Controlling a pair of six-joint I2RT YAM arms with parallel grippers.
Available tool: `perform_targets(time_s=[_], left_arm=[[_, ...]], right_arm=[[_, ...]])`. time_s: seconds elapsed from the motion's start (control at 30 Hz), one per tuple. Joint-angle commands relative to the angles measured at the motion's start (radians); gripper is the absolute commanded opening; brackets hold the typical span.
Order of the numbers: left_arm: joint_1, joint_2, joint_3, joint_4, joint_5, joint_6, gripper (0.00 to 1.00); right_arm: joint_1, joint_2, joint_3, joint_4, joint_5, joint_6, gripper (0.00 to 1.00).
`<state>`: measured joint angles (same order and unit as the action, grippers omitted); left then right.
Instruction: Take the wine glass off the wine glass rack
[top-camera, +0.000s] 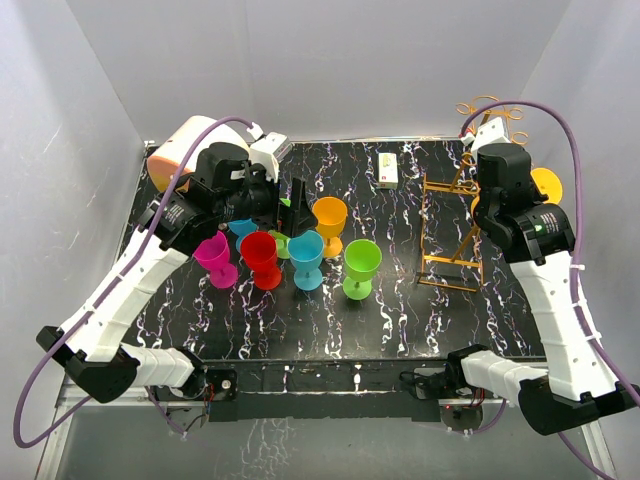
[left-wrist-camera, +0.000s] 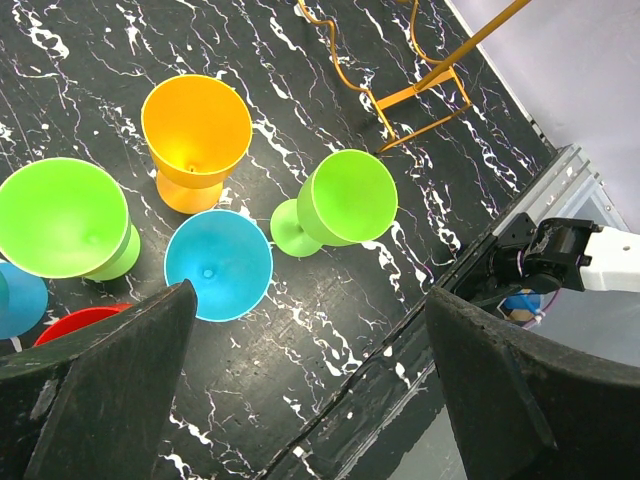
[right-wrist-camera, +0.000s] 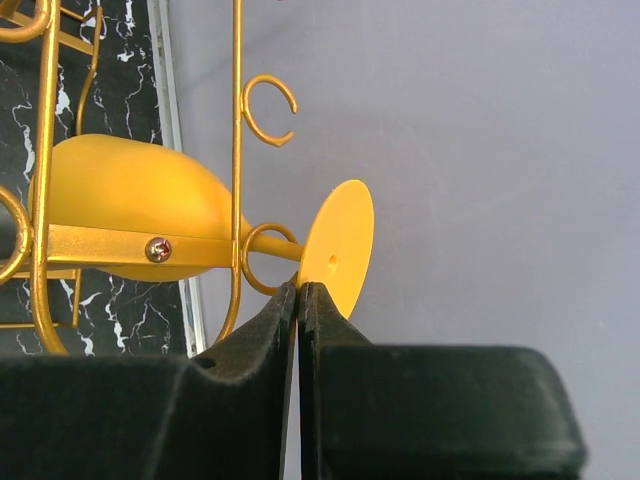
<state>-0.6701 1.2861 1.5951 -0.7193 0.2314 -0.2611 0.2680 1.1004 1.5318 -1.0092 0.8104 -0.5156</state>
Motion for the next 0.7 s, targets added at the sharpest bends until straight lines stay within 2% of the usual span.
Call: perform_targets(time_s=[0.0,0.67], left_arm=[[-0.003,-0.009,0.035,0.006,0.003,-0.001,0.97],[-0.003,-0.012,0.028,0.004,0.008,-0.003,0.97]], right_arm=[[0.006,-0.017,0.054,0.064,0.039,-0.024,0.00],[0.011,-0.011,0.045,0.030,0.066,-0.027,0.00]])
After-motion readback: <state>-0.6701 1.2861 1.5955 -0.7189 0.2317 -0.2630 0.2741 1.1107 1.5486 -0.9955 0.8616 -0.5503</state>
